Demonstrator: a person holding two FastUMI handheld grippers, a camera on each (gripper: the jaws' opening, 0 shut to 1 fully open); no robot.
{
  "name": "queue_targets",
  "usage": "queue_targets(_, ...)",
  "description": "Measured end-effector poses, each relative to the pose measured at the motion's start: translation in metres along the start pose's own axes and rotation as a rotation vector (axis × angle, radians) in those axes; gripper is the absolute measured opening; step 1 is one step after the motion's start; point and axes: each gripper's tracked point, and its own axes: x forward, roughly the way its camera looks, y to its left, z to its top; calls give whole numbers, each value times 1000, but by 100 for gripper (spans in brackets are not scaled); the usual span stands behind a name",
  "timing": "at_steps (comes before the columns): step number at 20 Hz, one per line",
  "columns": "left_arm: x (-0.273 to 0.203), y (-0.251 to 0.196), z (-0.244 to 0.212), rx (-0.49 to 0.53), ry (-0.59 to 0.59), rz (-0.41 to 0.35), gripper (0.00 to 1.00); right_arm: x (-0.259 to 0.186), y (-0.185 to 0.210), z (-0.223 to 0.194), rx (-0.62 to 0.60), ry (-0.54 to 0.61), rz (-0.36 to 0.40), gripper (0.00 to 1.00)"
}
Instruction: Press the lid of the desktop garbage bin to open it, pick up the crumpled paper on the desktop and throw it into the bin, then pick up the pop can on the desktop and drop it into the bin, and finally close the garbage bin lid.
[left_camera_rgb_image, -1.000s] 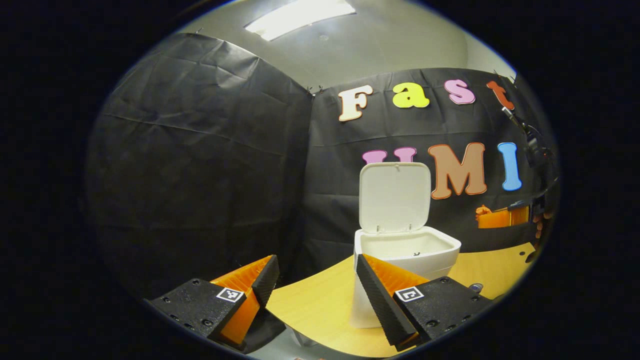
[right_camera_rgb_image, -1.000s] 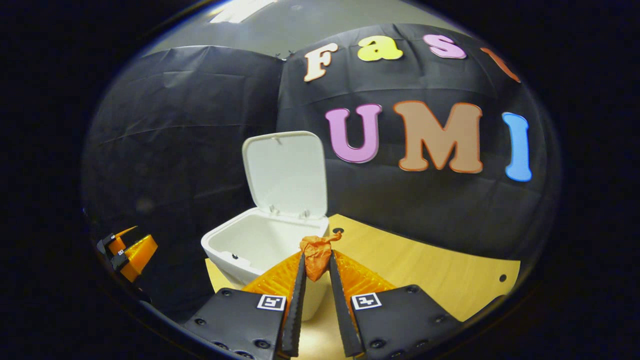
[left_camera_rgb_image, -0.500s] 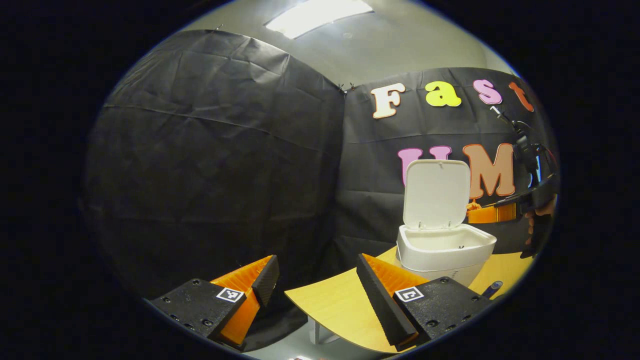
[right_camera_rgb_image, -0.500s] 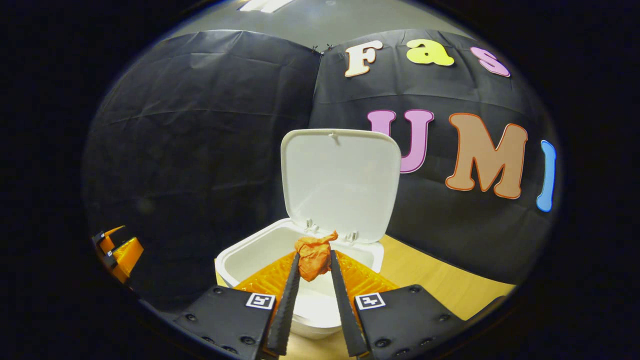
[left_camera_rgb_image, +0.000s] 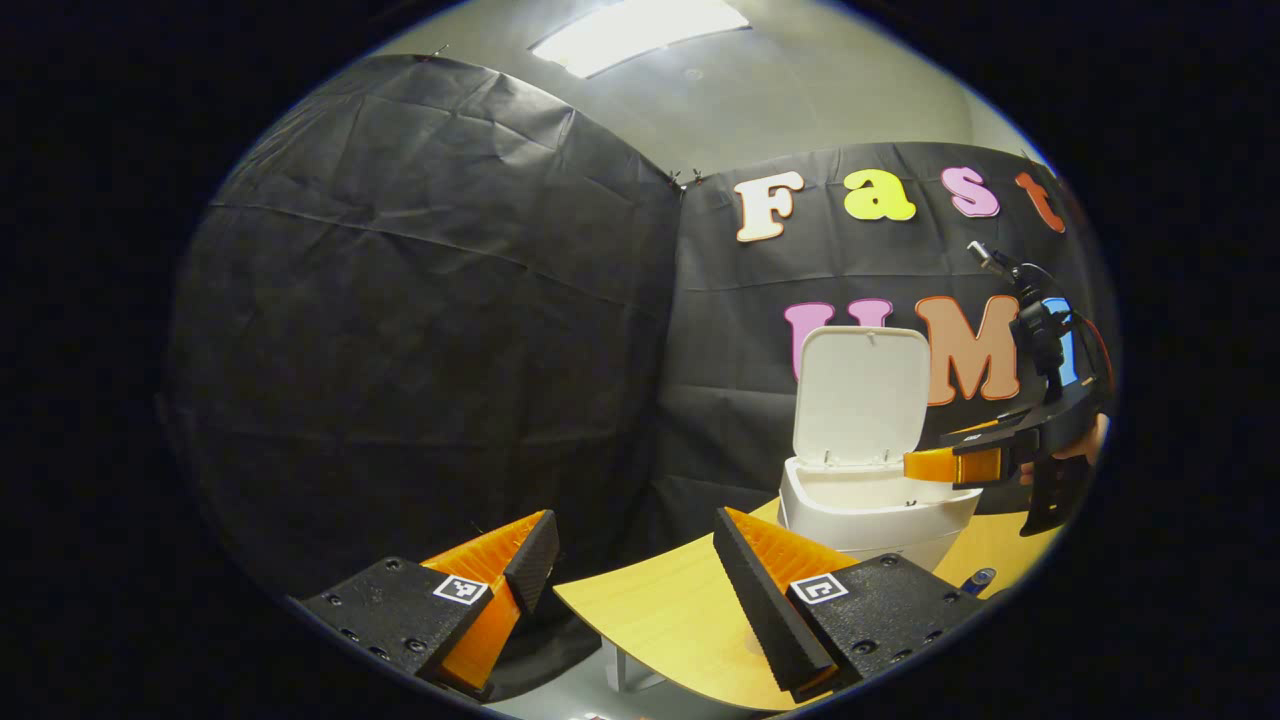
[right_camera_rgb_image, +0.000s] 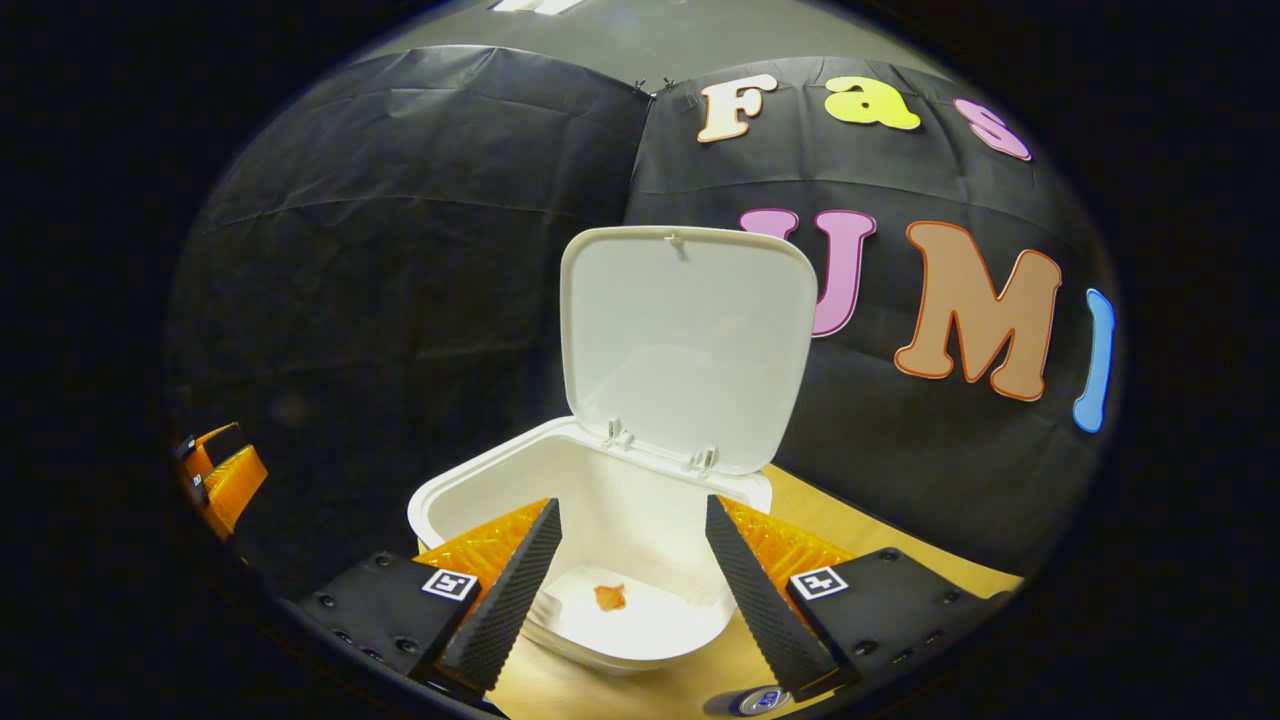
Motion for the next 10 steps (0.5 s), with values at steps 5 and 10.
queue_targets(5, 9, -62, 14, 29, -28, -170, 93, -43, -51, 2, 36, -71, -126, 97)
queue_targets(10, 2, -172, 37, 5, -87, -477, 94, -130, -136, -31, 118, -78, -379, 97)
